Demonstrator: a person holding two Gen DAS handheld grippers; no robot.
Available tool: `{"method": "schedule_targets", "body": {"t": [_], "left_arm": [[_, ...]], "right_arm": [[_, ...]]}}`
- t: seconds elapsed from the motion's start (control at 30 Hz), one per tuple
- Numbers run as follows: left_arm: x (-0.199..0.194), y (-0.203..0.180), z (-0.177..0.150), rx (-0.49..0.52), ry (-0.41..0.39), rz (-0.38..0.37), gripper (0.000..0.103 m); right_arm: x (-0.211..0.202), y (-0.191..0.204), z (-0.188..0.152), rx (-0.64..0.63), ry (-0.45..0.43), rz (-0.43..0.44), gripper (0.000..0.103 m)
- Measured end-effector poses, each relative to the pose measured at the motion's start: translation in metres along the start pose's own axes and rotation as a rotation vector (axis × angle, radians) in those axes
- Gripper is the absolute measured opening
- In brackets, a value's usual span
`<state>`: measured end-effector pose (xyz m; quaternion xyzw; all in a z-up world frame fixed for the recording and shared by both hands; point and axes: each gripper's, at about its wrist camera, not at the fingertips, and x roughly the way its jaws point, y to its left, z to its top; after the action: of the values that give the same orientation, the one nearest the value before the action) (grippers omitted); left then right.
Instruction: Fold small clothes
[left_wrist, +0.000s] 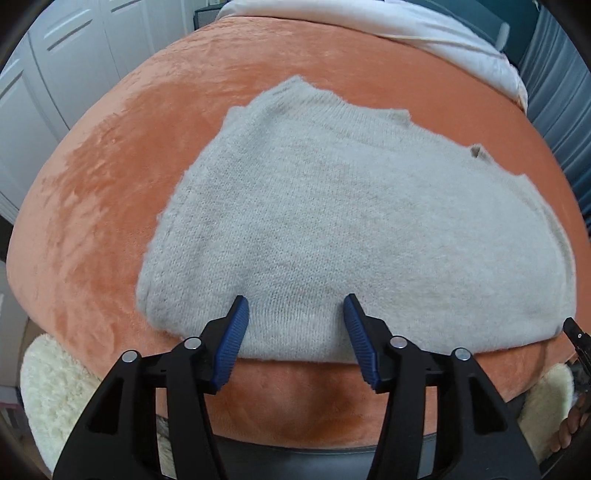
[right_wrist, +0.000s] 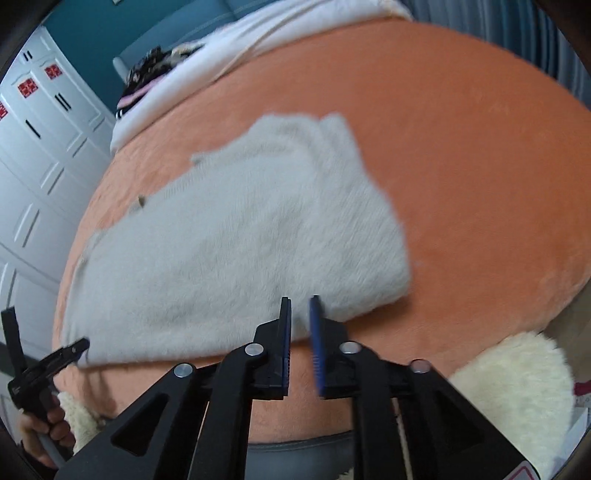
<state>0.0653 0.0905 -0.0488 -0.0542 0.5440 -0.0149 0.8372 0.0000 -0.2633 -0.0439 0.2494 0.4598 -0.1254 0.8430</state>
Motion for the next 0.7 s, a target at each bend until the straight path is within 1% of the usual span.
{"method": "schedule_targets", "body": {"t": [0.03,0.1,0.13,0.17,0.23,0.27,0.3,0.37,0.4,0.47,0.53,0.6,0.67,0.7], "left_arm": [[-0.003,0.000,0.001,-0.011,-0.004,-0.003,0.060],[-0.004,-0.001,0.002,-0.003,-0.002,0.015,0.060],[-0.002,-0.001,0.003,0.004,0.003,0.030,0.060],[-0.002,-0.001,0.002,0.002,0.009,0.036,0.060],[0.001,0.001,0.002,-0.010,0.021,0.036,0.060],[0.001,0.001,0.001,-0.011,0.025,0.039,0.060],[0.002,0.001,0.001,-0.006,0.027,0.044,0.060],[0.002,0.000,-0.001,0.005,0.026,0.051,0.060],[0.002,0.000,-0.001,0.009,0.026,0.054,0.060],[0.004,-0.001,-0.002,0.015,0.030,0.060,0.060],[0.005,-0.001,-0.002,0.015,0.031,0.064,0.060],[0.006,-0.001,-0.002,0.015,0.033,0.066,0.060],[0.006,-0.002,-0.002,0.017,0.033,0.068,0.060],[0.006,-0.001,-0.002,0.017,0.034,0.069,0.060]], "right_arm": [[-0.007,-0.003,0.005,0.015,-0.024,0.008,0.022],[-0.010,-0.008,0.018,0.044,-0.059,-0.019,0.049],[-0.007,-0.015,0.023,0.052,-0.069,-0.040,0.053],[0.003,-0.017,0.028,0.056,-0.067,-0.060,0.053],[0.017,-0.021,0.030,0.052,-0.026,-0.102,0.053],[0.024,-0.022,0.031,0.039,-0.010,-0.119,0.043],[0.025,-0.022,0.032,0.028,-0.007,-0.115,0.029],[0.018,-0.016,0.038,0.015,-0.044,-0.081,0.016],[0.012,-0.018,0.040,0.027,-0.067,-0.056,0.016],[0.004,-0.026,0.041,0.057,-0.093,-0.047,0.016],[0.012,-0.033,0.039,0.071,-0.062,-0.058,0.016],[0.035,-0.039,0.034,0.076,0.012,-0.087,0.018],[0.036,-0.038,0.033,0.072,0.006,-0.092,0.021],[0.033,-0.036,0.036,0.069,0.005,-0.092,0.026]]}}
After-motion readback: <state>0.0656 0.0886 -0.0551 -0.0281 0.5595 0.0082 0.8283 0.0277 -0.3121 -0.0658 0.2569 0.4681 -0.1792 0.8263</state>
